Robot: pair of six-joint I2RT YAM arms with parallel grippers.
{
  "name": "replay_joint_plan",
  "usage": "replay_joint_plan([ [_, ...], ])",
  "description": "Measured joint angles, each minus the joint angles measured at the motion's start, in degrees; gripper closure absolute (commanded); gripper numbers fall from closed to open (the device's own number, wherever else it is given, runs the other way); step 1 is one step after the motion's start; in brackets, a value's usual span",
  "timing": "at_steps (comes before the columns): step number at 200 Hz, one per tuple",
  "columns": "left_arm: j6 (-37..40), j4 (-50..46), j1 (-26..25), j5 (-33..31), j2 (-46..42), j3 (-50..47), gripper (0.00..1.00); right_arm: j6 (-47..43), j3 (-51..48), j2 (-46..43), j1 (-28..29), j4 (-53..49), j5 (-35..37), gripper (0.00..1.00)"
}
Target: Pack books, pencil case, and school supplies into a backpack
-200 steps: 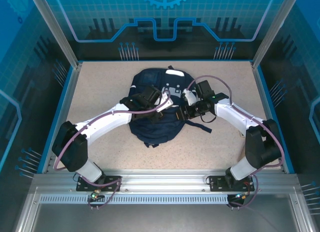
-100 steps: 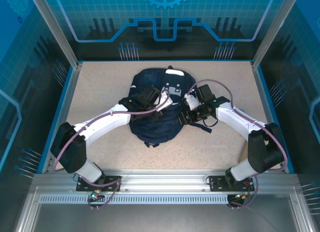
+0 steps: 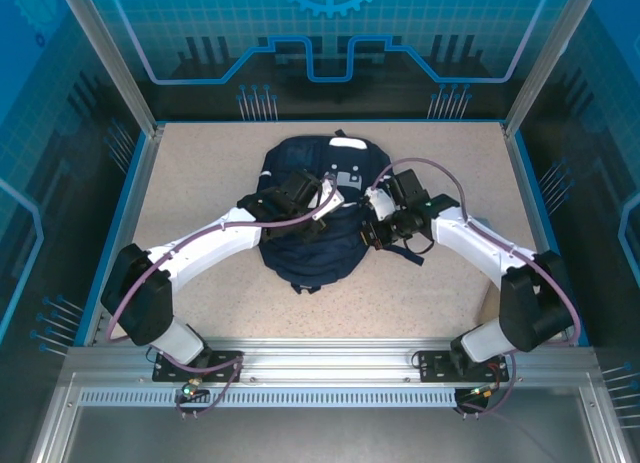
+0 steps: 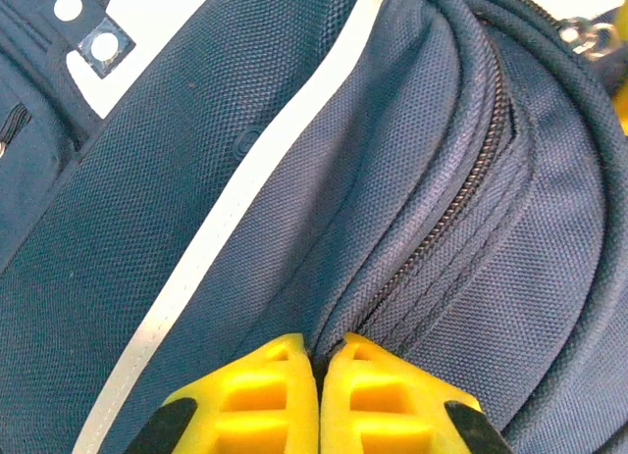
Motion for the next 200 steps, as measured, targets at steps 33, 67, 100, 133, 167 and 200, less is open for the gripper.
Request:
replay_joint_plan([
  [33, -5.2, 1.4, 0.0, 0.0, 0.0, 0.0, 1.0, 1.9, -4.2, -5.1, 3.4, 3.3, -0.5, 0.94],
  [67, -9.6, 3.2, 0.0, 1.3, 0.1, 0.0, 1.0, 4.1, -5.6, -6.0, 6.7, 6.6, -0.7, 0.94],
  [100, -12.9, 5.6, 0.2, 2.5, 0.1, -1.4, 1.0, 7.1, -5.6, -4.3, 9.7, 9.9, -0.8, 0.92],
  [133, -15.5, 9.7, 0.3, 3.0, 0.0, -5.0, 1.0, 11.9, -6.8, -3.3, 10.8, 12.4, -1.0, 0.8],
  [167, -16.2, 13.6, 0.3, 3.8, -1.2, -7.4, 1.0, 18.1, -10.3, -8.3, 8.1, 13.9, -3.4, 0.62],
  [200, -16.3, 16.7, 0.3, 4.3, -2.7, -9.3, 1.0, 26.2, -10.6, -13.3, 0.7, 14.5, -5.7, 0.36],
])
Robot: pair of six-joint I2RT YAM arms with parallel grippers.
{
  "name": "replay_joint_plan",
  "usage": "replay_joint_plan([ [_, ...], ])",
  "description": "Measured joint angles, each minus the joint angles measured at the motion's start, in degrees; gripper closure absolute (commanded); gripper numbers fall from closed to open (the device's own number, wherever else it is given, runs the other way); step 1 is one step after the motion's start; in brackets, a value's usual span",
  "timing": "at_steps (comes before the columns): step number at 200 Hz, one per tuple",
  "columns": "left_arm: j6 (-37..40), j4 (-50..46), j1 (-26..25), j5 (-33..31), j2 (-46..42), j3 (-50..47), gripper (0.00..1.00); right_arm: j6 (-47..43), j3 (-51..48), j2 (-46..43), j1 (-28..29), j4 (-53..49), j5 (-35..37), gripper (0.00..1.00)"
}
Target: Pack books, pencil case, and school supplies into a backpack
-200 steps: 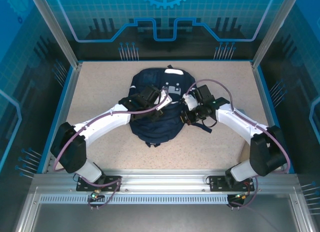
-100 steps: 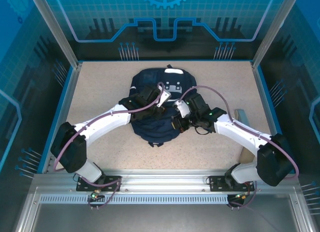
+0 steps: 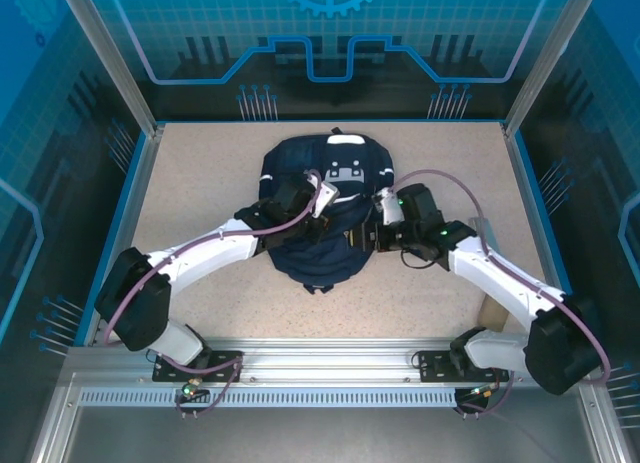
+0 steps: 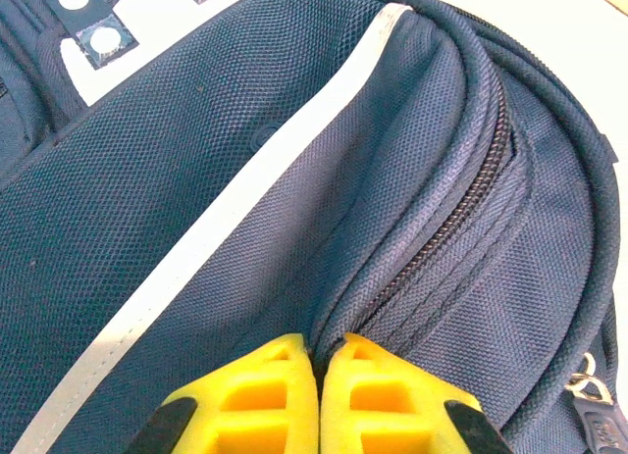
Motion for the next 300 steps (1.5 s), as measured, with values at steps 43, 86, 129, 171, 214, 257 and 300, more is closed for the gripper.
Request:
replay_joint_plan([
  [43, 0.0, 1.4, 0.0, 0.6, -0.3, -0.9, 1.0, 14.8, -0.2, 0.1, -4.1, 1.7, -2.3, 0.27],
  [86, 0.0, 1.7, 0.0, 1.0, -0.5, -0.9, 1.0, 23.8, 1.6, 3.2, -4.6, 2.6, -3.3, 0.25],
  [129, 0.0, 1.7, 0.1, 1.3, -0.7, -0.9, 1.0, 28.2, 3.7, 8.0, -4.9, 6.5, -5.6, 0.34],
  [171, 0.0, 1.6, 0.3, 1.6, -1.2, -1.3, 1.0, 29.9, 3.8, 9.9, -4.9, 9.9, -7.0, 0.43],
  [214, 0.0, 1.7, 0.4, 1.9, -1.6, -1.6, 1.0, 30.8, 6.4, 12.8, -4.9, 11.0, -8.9, 0.45],
  [257, -0.9, 1.5, 0.4, 1.9, -2.5, -2.0, 0.72, 31.9, 7.6, 14.8, -4.8, 11.2, -10.6, 0.45],
  [300, -7.6, 0.5, 0.4, 2.1, -8.7, -2.1, 0.43, 34.1, 7.7, 17.4, -4.2, 11.9, -11.9, 0.52],
])
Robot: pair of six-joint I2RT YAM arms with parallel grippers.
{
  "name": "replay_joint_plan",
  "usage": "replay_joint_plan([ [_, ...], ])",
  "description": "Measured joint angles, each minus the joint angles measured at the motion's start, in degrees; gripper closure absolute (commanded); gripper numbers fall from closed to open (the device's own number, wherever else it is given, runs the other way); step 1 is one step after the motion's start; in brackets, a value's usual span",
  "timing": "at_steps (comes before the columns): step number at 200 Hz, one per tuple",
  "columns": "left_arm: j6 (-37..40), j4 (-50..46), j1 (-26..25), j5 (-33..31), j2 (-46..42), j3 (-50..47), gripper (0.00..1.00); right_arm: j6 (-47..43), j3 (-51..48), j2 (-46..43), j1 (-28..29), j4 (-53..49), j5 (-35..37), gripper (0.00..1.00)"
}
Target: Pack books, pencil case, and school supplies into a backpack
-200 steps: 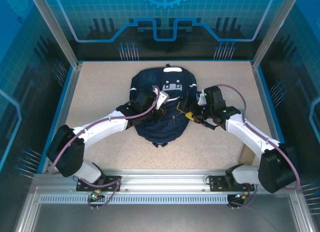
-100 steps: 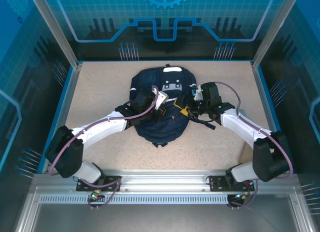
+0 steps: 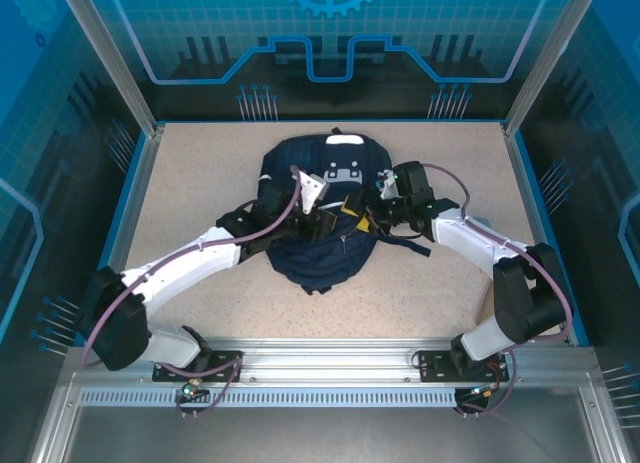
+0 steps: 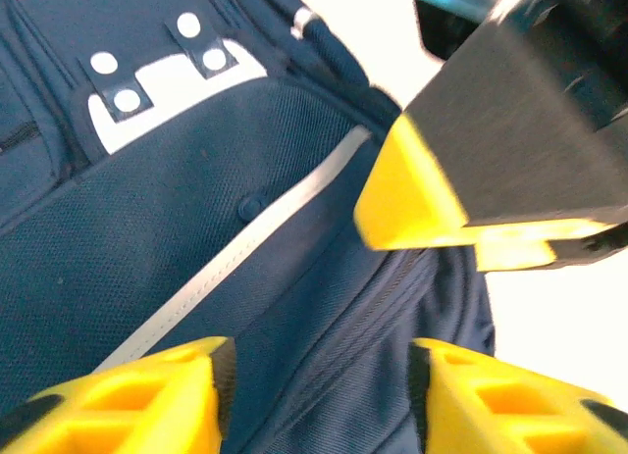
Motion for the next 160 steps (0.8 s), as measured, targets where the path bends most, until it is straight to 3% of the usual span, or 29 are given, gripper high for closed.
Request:
replay_joint_plan([
  [44, -13.9, -4.2, -0.3, 3.7, -3.6, -0.7, 0.44, 1.7, 1.0, 0.8, 1.0, 2.0, -0.4, 0.58],
  [72, -20.3, -6.5, -3.5, 5.0, -2.8, -1.9, 0.46, 2.1, 2.1, 1.2, 1.9, 2.3, -0.4, 0.62],
  [99, -23.2, -7.1, -6.2, 5.0, 0.4, -1.8, 0.52, 2.5, 2.5, 1.6, 2.2, 2.3, -0.7, 0.65],
  [160, -26.0, -8.0, -6.8, 2.8, 5.8, -1.0, 0.64, 2.5, 2.5, 1.8, 2.3, 2.1, -0.9, 0.67],
])
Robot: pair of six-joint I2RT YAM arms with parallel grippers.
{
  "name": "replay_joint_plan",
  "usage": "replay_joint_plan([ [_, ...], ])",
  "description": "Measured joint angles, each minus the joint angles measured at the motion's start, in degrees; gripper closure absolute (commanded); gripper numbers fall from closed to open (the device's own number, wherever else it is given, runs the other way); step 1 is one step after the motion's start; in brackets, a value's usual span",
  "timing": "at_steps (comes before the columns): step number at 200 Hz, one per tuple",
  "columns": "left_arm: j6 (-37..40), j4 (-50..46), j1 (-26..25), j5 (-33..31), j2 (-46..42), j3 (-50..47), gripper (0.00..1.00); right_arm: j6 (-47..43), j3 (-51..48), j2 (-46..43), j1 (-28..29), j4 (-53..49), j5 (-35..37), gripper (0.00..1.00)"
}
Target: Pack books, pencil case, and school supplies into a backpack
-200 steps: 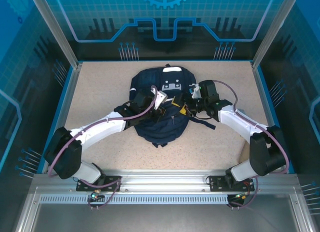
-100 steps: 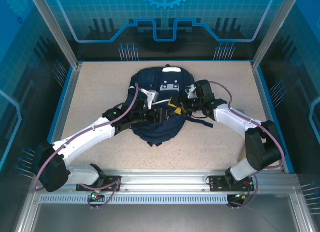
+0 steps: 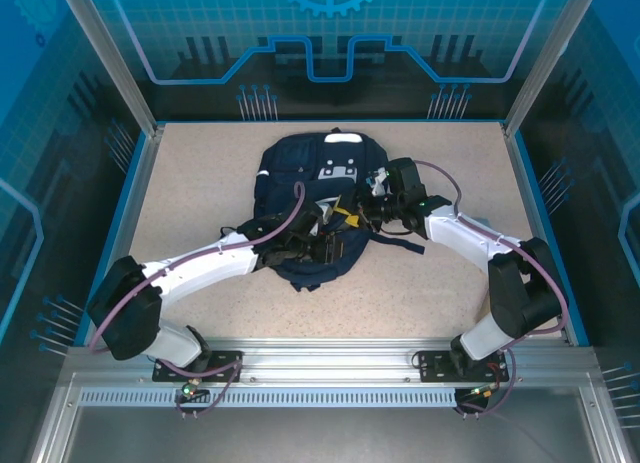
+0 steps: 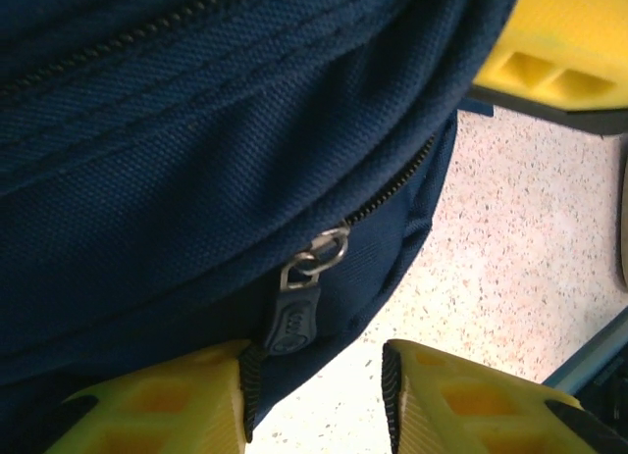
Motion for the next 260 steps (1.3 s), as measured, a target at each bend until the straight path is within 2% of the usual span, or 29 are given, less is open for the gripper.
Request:
replay_joint_plan([
  [68, -0.4, 0.0, -0.1, -3.6, 0.0, 0.5, 0.76, 0.0, 0.0, 0.0, 0.0, 0.0, 0.0, 0.68],
  [112, -0.4, 0.0, -0.4, -5.6, 0.0, 0.5, 1.0, -0.6, 0.0, 0.0, 0.0, -0.8, 0.4, 0.74],
  [179, 1.6, -1.1, -0.8, -7.9, -0.5, 0.2, 1.0, -2.2, 0.1, -0.6, 0.1, -4.3, 3.1, 0.87],
  [219, 2.9, -2.2, -0.5, -10.7, -3.7, -4.3, 1.0, -3.1, 0.2, -1.9, 0.0, -6.6, 5.3, 0.94],
  [260, 2.8, -4.1, 4.1, -12.6, -8.0, -10.9, 1.0, -4.0, 0.2, -4.1, -2.8, -9.4, 6.6, 0.95],
])
